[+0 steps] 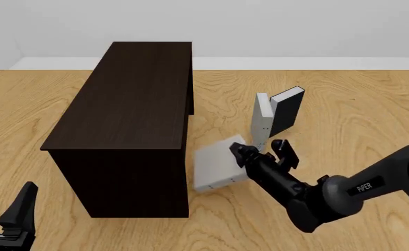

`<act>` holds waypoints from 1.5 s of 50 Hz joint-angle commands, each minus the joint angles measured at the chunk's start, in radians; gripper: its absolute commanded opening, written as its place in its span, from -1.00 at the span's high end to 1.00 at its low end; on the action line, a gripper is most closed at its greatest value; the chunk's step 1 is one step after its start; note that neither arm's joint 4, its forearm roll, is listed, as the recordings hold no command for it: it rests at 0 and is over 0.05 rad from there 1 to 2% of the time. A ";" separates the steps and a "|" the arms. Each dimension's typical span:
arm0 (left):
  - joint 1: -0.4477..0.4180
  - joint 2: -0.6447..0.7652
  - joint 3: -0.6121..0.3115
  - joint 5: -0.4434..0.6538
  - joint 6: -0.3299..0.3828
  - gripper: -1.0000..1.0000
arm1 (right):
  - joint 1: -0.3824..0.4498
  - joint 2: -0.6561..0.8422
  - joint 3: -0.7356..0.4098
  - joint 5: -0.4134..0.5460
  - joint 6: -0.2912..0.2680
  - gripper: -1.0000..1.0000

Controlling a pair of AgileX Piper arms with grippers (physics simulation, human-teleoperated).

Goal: Pick up the book on the right and place it under the cabinet shelf.

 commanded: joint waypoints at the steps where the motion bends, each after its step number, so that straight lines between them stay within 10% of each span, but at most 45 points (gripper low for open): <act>1: 0.000 0.000 0.000 0.000 0.000 -1.00 | -0.021 0.027 -0.028 0.014 -0.011 1.00; 27: 0.000 0.000 0.000 0.000 0.000 -1.00 | -0.049 0.063 -0.058 0.081 -0.067 1.00; 28: 0.000 0.000 0.000 0.000 0.000 -1.00 | -0.048 0.064 -0.059 0.083 -0.069 -1.00; 75: 0.000 0.000 0.000 0.000 0.000 -1.00 | -0.084 0.011 -0.051 0.252 -0.246 -1.00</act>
